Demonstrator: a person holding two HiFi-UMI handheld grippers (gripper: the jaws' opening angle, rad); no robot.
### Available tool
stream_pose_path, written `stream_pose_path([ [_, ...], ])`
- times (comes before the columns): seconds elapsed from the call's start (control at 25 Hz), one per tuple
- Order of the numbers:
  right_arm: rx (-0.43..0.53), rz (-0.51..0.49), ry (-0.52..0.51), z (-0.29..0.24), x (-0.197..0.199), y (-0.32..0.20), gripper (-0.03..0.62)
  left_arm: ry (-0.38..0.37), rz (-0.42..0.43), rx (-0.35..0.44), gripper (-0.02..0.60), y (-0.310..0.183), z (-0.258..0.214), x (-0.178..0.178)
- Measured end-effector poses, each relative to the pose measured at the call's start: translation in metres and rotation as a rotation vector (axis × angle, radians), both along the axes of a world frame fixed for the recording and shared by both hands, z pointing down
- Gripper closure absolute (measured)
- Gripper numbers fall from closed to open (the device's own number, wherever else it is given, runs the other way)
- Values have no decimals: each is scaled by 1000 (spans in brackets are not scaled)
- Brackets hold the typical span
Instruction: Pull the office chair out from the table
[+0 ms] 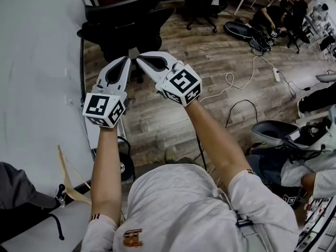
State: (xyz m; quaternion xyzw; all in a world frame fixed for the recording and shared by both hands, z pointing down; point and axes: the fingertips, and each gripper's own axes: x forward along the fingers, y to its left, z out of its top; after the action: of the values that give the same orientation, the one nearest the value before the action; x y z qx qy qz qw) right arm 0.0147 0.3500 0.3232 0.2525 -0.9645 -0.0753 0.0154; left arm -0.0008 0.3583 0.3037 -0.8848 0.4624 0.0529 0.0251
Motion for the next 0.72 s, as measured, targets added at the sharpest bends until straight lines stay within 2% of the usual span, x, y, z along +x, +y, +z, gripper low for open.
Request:
stream_pose_path([
  [0.72,-3,2,-10,-2,7,0,594,-16,15,11,581,1,-1,5],
])
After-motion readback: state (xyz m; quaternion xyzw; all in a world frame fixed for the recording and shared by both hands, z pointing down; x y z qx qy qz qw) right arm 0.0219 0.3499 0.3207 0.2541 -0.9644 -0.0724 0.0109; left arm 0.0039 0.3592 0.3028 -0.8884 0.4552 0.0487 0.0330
